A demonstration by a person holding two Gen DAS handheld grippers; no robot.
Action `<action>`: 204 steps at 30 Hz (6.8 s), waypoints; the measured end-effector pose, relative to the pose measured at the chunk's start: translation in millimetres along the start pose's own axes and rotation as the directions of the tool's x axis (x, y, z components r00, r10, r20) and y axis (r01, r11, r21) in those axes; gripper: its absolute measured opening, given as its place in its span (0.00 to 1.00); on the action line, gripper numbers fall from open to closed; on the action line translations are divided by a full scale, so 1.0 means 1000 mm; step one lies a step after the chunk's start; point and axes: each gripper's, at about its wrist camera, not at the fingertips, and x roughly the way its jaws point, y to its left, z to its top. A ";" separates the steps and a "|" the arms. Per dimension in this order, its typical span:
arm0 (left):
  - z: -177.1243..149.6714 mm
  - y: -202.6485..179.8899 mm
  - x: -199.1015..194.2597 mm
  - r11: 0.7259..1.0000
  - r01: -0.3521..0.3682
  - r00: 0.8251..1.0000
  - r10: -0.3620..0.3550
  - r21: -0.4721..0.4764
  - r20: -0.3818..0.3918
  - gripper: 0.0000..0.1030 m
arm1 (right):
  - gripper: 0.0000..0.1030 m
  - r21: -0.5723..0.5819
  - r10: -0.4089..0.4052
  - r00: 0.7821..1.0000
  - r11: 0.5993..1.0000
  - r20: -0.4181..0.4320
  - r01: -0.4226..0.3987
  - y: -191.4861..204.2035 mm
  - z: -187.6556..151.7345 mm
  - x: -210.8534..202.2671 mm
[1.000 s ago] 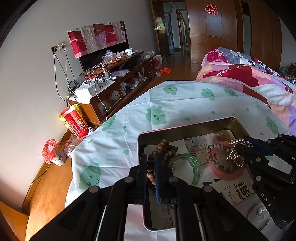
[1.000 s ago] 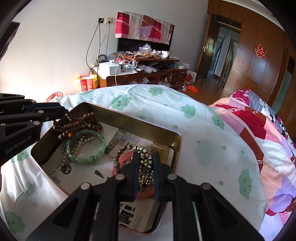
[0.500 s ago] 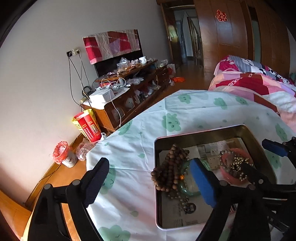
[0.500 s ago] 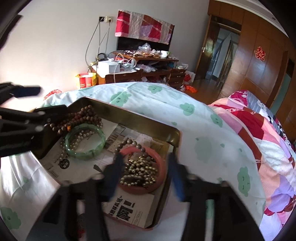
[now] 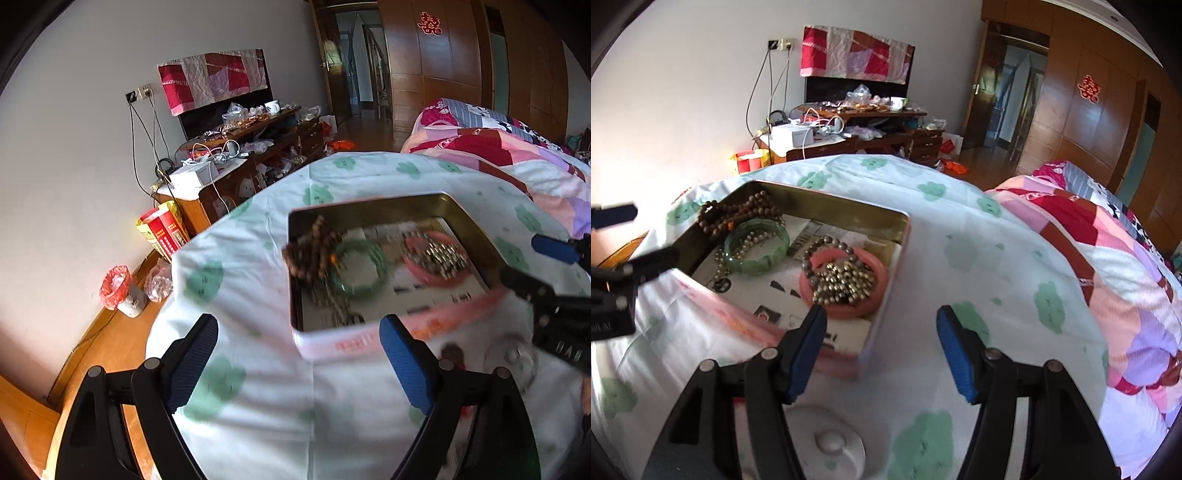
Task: Organize jewelry
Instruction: 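Withdraw both tools and move them toward the wristwatch and silver bangle, then grasp the wristwatch with the left tool while the right grasps the silver bangle, then carry watch and silver bangle into the tin and open both tools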
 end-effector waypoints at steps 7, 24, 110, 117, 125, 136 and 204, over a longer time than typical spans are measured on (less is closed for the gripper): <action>-0.036 -0.008 -0.029 1.000 0.018 1.000 -0.017 0.013 -0.006 0.87 | 0.68 0.008 -0.022 1.000 1.000 -0.006 0.022 -0.003 -0.030 -0.026; -0.047 -0.069 -0.048 0.983 0.149 0.989 -0.147 0.103 -0.030 0.87 | 0.72 0.023 -0.101 0.995 0.995 -0.016 0.101 -0.010 -0.078 -0.052; -0.051 0.003 -0.014 0.973 0.221 0.973 -0.224 -0.060 -0.062 0.40 | 0.67 0.029 0.095 0.994 0.995 -0.050 -0.093 0.022 -0.059 -0.032; -0.048 0.002 -0.017 0.974 0.218 0.974 -0.221 -0.053 -0.055 0.40 | 0.67 0.035 0.093 0.995 0.995 -0.036 -0.092 0.019 -0.058 -0.034; -0.046 0.002 -0.019 0.975 0.218 0.974 -0.220 -0.051 -0.049 0.40 | 0.67 0.044 0.096 0.995 0.995 -0.018 -0.095 0.018 -0.058 -0.037; -0.032 0.003 -0.033 0.976 0.216 0.976 -0.216 -0.028 -0.009 0.40 | 0.67 0.050 0.096 0.995 0.994 0.033 -0.097 0.015 -0.047 -0.053; 0.071 -0.007 0.042 0.998 -0.046 0.997 0.043 0.047 0.069 0.82 | 0.75 -0.031 0.045 0.996 0.999 0.081 -0.043 0.017 0.041 0.030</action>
